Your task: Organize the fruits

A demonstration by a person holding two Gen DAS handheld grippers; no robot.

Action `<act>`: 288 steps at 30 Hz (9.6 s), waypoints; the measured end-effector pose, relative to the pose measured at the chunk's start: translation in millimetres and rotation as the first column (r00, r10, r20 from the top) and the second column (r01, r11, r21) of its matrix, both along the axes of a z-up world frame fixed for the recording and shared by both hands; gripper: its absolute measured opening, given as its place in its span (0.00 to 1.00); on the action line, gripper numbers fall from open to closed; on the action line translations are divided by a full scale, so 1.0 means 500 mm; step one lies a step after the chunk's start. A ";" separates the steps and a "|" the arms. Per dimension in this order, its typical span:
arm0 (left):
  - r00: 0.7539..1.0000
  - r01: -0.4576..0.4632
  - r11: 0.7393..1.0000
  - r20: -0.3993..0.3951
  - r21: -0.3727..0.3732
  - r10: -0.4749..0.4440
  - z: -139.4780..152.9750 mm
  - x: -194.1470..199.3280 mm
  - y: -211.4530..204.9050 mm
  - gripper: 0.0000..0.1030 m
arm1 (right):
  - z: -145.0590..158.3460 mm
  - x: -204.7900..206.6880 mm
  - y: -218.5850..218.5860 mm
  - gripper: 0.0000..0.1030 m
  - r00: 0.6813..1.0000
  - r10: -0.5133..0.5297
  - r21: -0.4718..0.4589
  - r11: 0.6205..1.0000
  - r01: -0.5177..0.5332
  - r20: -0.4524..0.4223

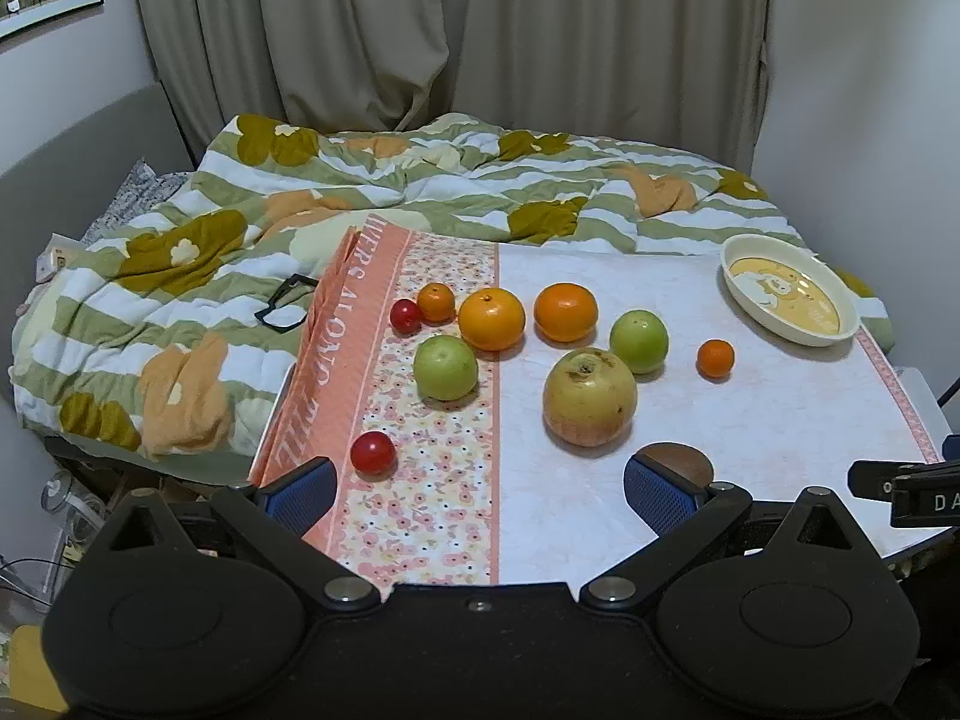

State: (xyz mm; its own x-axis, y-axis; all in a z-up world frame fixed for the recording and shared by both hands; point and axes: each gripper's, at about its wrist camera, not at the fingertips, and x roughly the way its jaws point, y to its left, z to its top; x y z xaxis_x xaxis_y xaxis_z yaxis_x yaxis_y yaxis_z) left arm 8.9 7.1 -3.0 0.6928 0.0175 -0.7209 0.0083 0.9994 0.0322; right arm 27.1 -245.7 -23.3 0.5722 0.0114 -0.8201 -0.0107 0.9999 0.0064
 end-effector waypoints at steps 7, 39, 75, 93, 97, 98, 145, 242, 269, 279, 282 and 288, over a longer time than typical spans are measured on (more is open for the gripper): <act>1.000 -0.002 1.000 0.000 0.009 0.002 0.002 0.002 0.002 1.00 | -0.006 0.006 -0.003 1.00 1.000 -0.006 0.009 1.000 0.006 -0.008; 1.000 -0.003 1.000 -0.003 0.011 0.003 0.001 0.010 0.006 1.00 | -0.021 0.011 0.002 1.00 1.000 -0.015 0.023 1.000 0.015 -0.022; 1.000 0.023 0.999 0.008 0.022 -0.024 0.014 0.008 0.022 1.00 | 0.011 -0.004 0.025 1.00 1.000 -0.011 0.054 0.998 0.011 0.002; 0.992 0.122 0.987 -0.031 0.100 -0.120 -0.110 0.105 0.132 0.98 | -0.082 0.035 0.119 1.00 0.995 -0.092 0.106 0.990 0.095 -0.031; 0.988 0.150 0.983 -0.054 0.109 -0.145 -0.154 0.130 0.147 0.91 | -0.115 0.047 0.142 1.00 0.997 -0.076 0.079 0.994 0.076 -0.005; 0.987 0.156 0.982 -0.063 0.107 -0.150 -0.164 0.137 0.150 0.91 | -0.125 0.051 0.147 1.00 0.997 -0.073 0.073 0.995 0.073 -0.002; 0.979 0.195 0.980 -0.051 -0.023 -0.196 -0.153 0.140 0.089 0.35 | -0.126 0.114 0.151 0.76 0.998 0.008 0.075 0.997 -0.012 0.064; 0.980 0.197 0.975 -0.047 0.104 -0.193 -0.111 0.518 -0.438 0.98 | -0.193 0.641 -0.339 0.76 0.956 0.287 -0.043 0.958 -0.285 0.065; 0.990 0.107 0.994 0.092 0.001 -0.107 0.037 0.290 -0.401 0.98 | 0.039 0.381 -0.392 1.00 0.954 0.204 -0.044 0.979 -0.199 0.221; 0.992 0.002 0.999 0.129 0.033 -0.007 0.082 0.152 -0.325 0.98 | 0.098 0.267 -0.361 1.00 0.941 0.214 0.032 0.973 -0.230 0.261; 0.991 -0.028 0.999 0.135 0.036 0.023 0.079 0.126 -0.285 0.97 | 0.103 0.239 -0.336 1.00 0.942 0.205 0.049 0.973 -0.226 0.264; 0.990 -0.070 0.997 0.127 0.015 0.067 0.055 0.099 -0.193 0.97 | 0.095 0.196 -0.272 1.00 0.948 0.180 0.078 0.975 -0.206 0.261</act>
